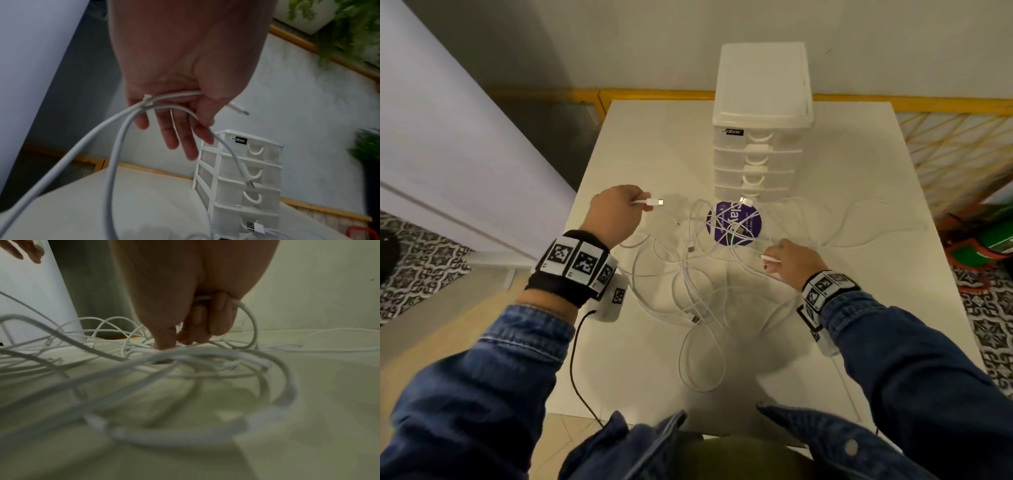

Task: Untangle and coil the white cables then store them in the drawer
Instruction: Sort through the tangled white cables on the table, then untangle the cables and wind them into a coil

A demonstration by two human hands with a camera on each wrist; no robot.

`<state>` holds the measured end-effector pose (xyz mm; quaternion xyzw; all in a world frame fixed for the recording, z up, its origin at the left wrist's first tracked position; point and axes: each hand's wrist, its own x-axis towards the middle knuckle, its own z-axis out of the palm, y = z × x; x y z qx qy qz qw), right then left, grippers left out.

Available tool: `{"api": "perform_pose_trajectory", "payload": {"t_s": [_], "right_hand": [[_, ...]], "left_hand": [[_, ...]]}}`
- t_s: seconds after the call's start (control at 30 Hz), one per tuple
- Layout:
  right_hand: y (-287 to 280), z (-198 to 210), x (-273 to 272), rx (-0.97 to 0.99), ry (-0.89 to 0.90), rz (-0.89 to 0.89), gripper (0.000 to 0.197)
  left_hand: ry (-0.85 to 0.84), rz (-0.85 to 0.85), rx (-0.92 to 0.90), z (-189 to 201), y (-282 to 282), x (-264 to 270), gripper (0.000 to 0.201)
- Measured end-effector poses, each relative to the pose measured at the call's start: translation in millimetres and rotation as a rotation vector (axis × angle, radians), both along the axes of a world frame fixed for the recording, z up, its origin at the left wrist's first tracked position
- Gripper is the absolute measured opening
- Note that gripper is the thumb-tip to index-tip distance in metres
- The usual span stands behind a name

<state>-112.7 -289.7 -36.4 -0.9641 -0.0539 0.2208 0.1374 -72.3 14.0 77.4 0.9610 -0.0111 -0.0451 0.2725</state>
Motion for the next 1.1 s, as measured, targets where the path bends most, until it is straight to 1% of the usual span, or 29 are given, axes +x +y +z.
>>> {"api": "perform_pose_trajectory", "payload": {"t_s": [0.03,0.07,0.13,0.2,0.27,0.3,0.33,0.4,0.47,0.5,0.57,0.6,0.67,0.7,0.73,0.8,0.83,0.87,0.9,0.93,0.97,1.0,1.03,1.1], "right_hand": [[-0.7,-0.6,-1.0,0.016,-0.015,0.002,0.026],[-1.0,0.6,-2.3,0.062,-0.05,-0.011,0.026],[-1.1,10.1,-4.1,0.218,-0.174,-0.093,0.024],[-1.1,29.7,-3.3,0.371,-0.318,-0.217,0.02],[0.1,58.8,-0.1,0.48,-0.419,-0.273,0.017],[0.9,75.6,2.2,0.524,-0.458,-0.273,0.014],[1.5,93.1,4.5,0.567,-0.499,-0.269,0.011],[0.8,126.6,9.0,0.659,-0.585,-0.287,0.006],[-1.0,153.4,12.9,0.727,-0.685,-0.303,0.01],[-1.8,162.2,14.6,0.742,-0.721,-0.29,0.014],[-3.1,169.4,16.6,0.689,-0.773,-0.244,0.024],[-4.6,168.8,17.7,0.604,-0.796,-0.228,0.031],[-9.6,163.8,18.3,0.354,-0.811,-0.224,0.04],[-13.1,160.2,18.6,0.251,-0.775,-0.23,0.04],[-16.1,156.8,18.1,0.196,-0.72,-0.229,0.037],[-19.1,153.0,14.5,0.175,-0.654,-0.191,0.032],[-19.2,155.4,11.3,0.197,-0.668,-0.175,0.032],[-18.8,158.9,8.9,0.255,-0.715,-0.166,0.032],[-16.8,164.7,5.2,0.378,-0.772,-0.177,0.031],[-14.3,172.5,0.4,0.565,-0.785,-0.213,0.026],[-10.6,181.0,-4.8,0.778,-0.739,-0.249,0.019],[-6.9,187.7,-8.1,0.948,-0.667,-0.269,0.017],[-3.1,191.1,-10.1,1.023,-0.611,-0.279,0.018],[4.9,189.2,-12.3,1.004,-0.522,-0.288,0.02]], "left_hand": [[0.0,-0.028,0.057,1.4,-2.0,-1.2,0.024],[0.004,-0.043,0.053,2.4,-4.0,-2.1,0.023],[0.015,-0.044,-0.056,4.8,-9.8,-2.3,0.02],[0.006,-0.022,-0.179,7.5,-20.2,-1.3,0.017],[0.006,-0.012,-0.312,12.2,-33.9,-1.1,0.012],[-0.01,-0.019,-0.351,16.1,-41.4,-1.7,0.013],[-0.039,-0.045,-0.354,19.7,-48.1,-1.9,0.017],[-0.114,-0.118,-0.349,28.0,-60.9,-1.0,0.016],[-0.138,-0.135,-0.402,36.6,-72.4,1.7,0.021],[-0.116,-0.13,-0.454,39.9,-77.7,3.6,0.023],[-0.076,-0.138,-0.572,45.6,-87.5,6.1,0.024],[-0.072,-0.148,-0.616,48.2,-92.5,6.5,0.023],[-0.083,-0.162,-0.661,54.1,-101.4,4.3,0.02],[-0.094,-0.164,-0.677,57.0,-104.6,2.5,0.017],[-0.107,-0.165,-0.688,59.1,-107.2,0.5,0.015],[-0.12,-0.193,-0.678,60.9,-111.4,-4.7,0.019],[-0.129,-0.21,-0.676,60.7,-112.9,-6.9,0.021],[-0.145,-0.212,-0.681,59.7,-113.7,-7.4,0.024],[-0.157,-0.202,-0.693,59.1,-114.4,-7.2,0.026],[-0.161,-0.193,-0.709,59.0,-115.1,-6.9,0.028],[-0.159,-0.196,-0.726,59.4,-116.7,-7.0,0.029],[-0.151,-0.207,-0.743,60.0,-118.8,-7.4,0.028],[-0.138,-0.223,-0.762,61.5,-121.5,-8.8,0.027],[-0.111,-0.252,-0.794,64.8,-128.6,-13.8,0.024]]}}
